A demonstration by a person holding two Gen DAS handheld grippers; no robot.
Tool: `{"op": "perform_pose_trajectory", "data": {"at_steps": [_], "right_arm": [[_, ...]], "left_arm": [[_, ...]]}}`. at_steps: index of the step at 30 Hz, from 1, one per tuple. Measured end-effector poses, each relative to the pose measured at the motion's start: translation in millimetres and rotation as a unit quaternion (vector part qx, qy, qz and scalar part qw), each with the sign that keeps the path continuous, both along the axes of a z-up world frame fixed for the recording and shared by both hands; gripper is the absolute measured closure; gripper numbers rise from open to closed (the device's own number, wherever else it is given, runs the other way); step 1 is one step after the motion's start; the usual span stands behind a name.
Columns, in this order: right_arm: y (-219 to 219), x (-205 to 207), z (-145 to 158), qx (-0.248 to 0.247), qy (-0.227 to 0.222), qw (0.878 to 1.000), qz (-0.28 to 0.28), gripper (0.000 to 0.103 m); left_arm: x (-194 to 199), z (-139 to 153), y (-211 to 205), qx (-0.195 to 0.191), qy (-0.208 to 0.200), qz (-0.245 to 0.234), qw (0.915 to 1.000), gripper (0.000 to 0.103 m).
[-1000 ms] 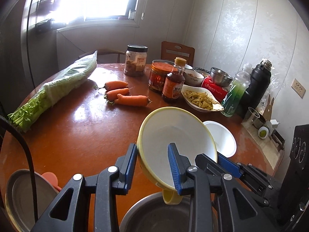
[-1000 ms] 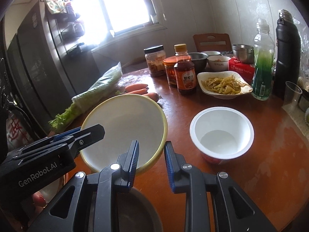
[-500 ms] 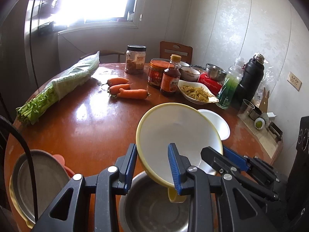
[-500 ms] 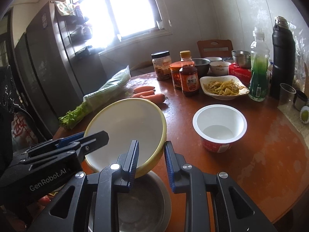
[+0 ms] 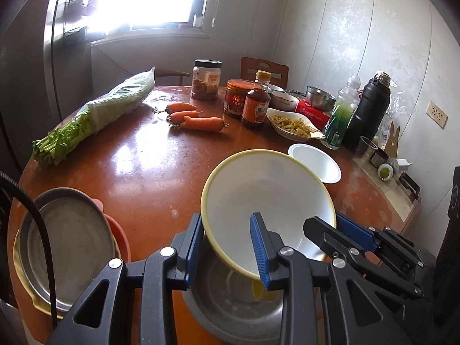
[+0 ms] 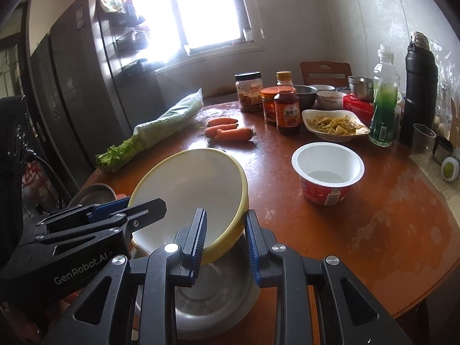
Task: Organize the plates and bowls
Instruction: 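Carry the yellow bowl over the steel bowl and lower it inside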
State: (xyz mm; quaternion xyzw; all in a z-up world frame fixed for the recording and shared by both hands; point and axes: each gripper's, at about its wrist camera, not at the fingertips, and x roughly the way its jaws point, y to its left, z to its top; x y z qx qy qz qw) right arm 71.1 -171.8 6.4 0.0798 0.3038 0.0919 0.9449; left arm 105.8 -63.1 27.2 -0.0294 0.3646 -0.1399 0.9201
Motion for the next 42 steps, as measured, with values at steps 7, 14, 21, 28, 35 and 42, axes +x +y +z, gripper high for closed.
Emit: {"op": "perform_pose_trajectory", "data": {"at_steps": [7, 14, 21, 28, 35, 42], "right_arm": [[3.5, -8.2, -3.0, -0.007, -0.002, 1.000, 0.008, 0.075], [7.3, -10.2, -16.4, -0.017, 0.010, 1.000, 0.017, 0.075], [11.6, -10.8, -24.1, -0.029, 0.012, 0.999, 0.025, 0.075], [11.2, -13.4, -25.2, -0.041, 0.010, 0.999, 0.020, 0.075], [10.0, -15.7, -29.4, -0.042, 0.012, 0.999, 0.015, 0.075], [9.6, -15.5, -35.1, -0.045, 0.017, 0.999, 0.014, 0.075]], "left_arm": [[-8.8, -4.3, 1.9, 0.004, -0.001, 0.001, 1.0000, 0.069], [-16.2, -11.6, 0.6, 0.017, -0.005, 0.004, 0.9998, 0.069], [-19.2, -20.5, 0.8, 0.025, -0.001, 0.007, 0.9997, 0.070], [-23.3, -25.4, -1.7, 0.031, -0.003, 0.000, 0.9995, 0.070], [-25.1, -29.3, -5.8, 0.040, -0.004, -0.007, 0.9992, 0.071], [-24.9, -34.5, -9.0, 0.052, -0.003, -0.006, 0.9986, 0.071]]}}
